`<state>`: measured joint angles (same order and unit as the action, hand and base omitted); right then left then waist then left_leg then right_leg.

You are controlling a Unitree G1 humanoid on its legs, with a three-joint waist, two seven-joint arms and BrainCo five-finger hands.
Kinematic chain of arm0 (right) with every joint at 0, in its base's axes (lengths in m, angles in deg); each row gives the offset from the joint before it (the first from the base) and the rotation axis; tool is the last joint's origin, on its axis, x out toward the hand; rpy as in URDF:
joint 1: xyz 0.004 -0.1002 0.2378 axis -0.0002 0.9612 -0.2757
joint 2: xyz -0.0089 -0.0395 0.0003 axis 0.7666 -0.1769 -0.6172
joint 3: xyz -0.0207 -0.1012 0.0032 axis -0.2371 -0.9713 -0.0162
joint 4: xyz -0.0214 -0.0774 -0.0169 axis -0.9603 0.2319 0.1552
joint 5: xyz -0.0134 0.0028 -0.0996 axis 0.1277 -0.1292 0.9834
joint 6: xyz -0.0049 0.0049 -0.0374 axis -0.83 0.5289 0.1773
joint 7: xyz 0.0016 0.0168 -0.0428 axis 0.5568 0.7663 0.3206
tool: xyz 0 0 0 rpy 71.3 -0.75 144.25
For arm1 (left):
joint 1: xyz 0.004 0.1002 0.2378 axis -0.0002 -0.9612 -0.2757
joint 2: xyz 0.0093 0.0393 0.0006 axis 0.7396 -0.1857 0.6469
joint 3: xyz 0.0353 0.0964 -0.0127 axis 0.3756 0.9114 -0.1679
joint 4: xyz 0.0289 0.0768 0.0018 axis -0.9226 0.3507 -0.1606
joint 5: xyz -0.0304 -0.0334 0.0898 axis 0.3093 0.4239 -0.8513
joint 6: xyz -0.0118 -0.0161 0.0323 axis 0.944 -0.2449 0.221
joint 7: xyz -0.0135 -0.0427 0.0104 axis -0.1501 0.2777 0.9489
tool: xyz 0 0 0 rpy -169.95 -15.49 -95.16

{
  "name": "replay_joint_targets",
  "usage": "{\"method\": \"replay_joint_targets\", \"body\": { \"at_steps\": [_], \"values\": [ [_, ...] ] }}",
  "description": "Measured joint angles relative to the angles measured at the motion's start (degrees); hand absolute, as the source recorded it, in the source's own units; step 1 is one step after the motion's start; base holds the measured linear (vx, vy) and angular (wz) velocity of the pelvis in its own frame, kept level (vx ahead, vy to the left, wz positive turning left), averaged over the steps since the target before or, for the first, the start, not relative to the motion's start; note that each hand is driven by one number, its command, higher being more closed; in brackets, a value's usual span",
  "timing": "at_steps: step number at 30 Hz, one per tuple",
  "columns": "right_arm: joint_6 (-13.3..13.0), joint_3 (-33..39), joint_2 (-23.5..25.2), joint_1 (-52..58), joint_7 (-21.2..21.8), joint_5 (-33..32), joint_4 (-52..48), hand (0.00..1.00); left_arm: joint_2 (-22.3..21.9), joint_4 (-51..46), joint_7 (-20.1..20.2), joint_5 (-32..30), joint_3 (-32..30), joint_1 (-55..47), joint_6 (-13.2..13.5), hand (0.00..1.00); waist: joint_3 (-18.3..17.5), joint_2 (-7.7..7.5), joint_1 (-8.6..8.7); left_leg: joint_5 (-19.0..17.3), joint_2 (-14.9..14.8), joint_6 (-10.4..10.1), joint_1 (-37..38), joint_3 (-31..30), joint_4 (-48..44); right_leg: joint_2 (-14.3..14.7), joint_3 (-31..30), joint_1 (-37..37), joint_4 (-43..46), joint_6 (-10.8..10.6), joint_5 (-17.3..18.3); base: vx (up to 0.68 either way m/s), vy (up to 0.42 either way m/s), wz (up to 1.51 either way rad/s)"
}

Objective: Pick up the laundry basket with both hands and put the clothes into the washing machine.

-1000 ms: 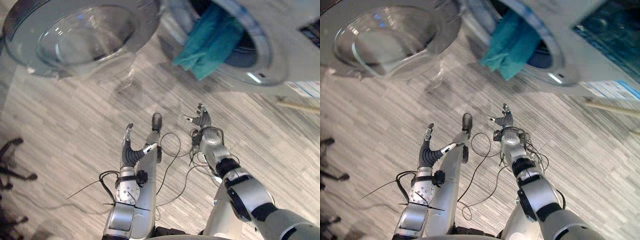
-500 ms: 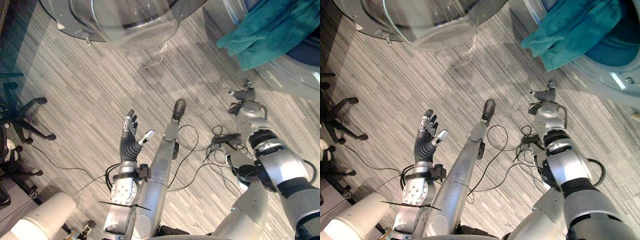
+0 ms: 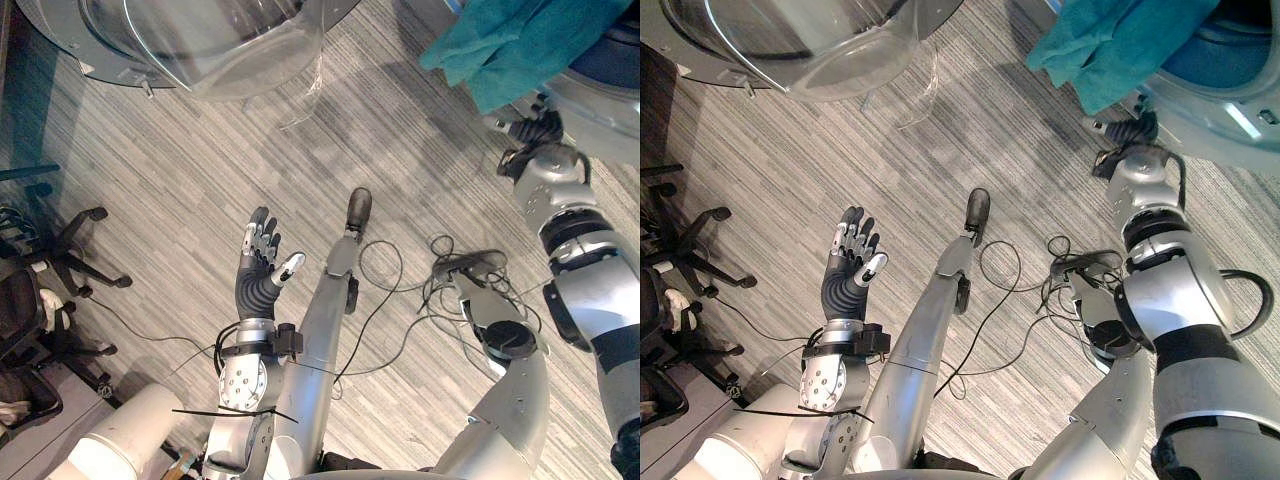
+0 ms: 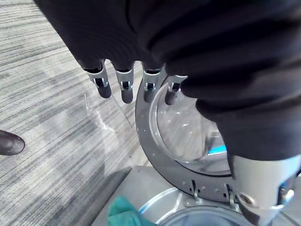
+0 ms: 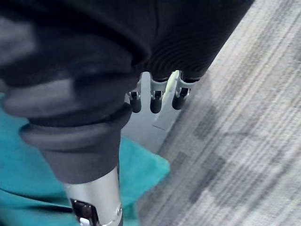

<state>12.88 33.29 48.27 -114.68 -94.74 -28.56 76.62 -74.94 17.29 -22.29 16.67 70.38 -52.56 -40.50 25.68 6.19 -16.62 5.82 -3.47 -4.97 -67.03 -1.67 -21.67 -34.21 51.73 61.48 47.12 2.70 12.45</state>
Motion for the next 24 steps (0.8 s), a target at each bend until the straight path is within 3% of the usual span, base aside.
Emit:
{"method": "replay_joint_targets", "body": {
  "at_steps": [9,18,19,24],
  "values": [
    [0.5,3.5,-0.4,-4.6,-0.2,-0.8,-2.2,0.0,0.0,0.0,-0.3,3.4,-0.9,0.1,0.2,0.0,-0.1,0.15,-0.01,1.0,0.4,-0.2,-4.6,-1.7,-1.0,-0.8,1.4,3.0,1.5,-0.3,0.2,0.01,-0.068,0.06],
    [0.4,5.1,0.1,-11.1,-1.7,-8.2,-3.8,0.0,0.0,-1.9,-1.7,7.8,-0.9,0.3,0.8,0.0,-0.1,0.16,-0.09,1.5,0.1,0.0,-10.5,-1.2,-3.2,-1.4,0.4,8.9,2.7,-1.0,0.3,-0.02,-0.053,-0.03],
    [0.3,5.0,0.7,-11.6,-1.5,-9.1,-3.9,1.0,0.0,-1.9,-1.6,8.1,-0.9,0.3,0.8,0.0,-0.1,0.17,-0.09,1.6,-0.2,-0.1,-10.6,-1.2,-3.2,-1.0,0.4,9.0,2.5,-1.5,0.3,-0.04,-0.066,-0.16],
    [-0.3,5.0,2.4,-11.6,-1.7,-11.9,-7.8,1.0,0.0,-1.9,-1.3,8.9,-0.9,0.3,1.0,0.0,-0.1,0.17,-0.04,2.2,-0.7,-0.4,-10.6,-1.4,-3.4,-0.5,0.3,9.0,2.8,-1.6,0.4,-0.03,-0.064,-0.05]
  ]
}}
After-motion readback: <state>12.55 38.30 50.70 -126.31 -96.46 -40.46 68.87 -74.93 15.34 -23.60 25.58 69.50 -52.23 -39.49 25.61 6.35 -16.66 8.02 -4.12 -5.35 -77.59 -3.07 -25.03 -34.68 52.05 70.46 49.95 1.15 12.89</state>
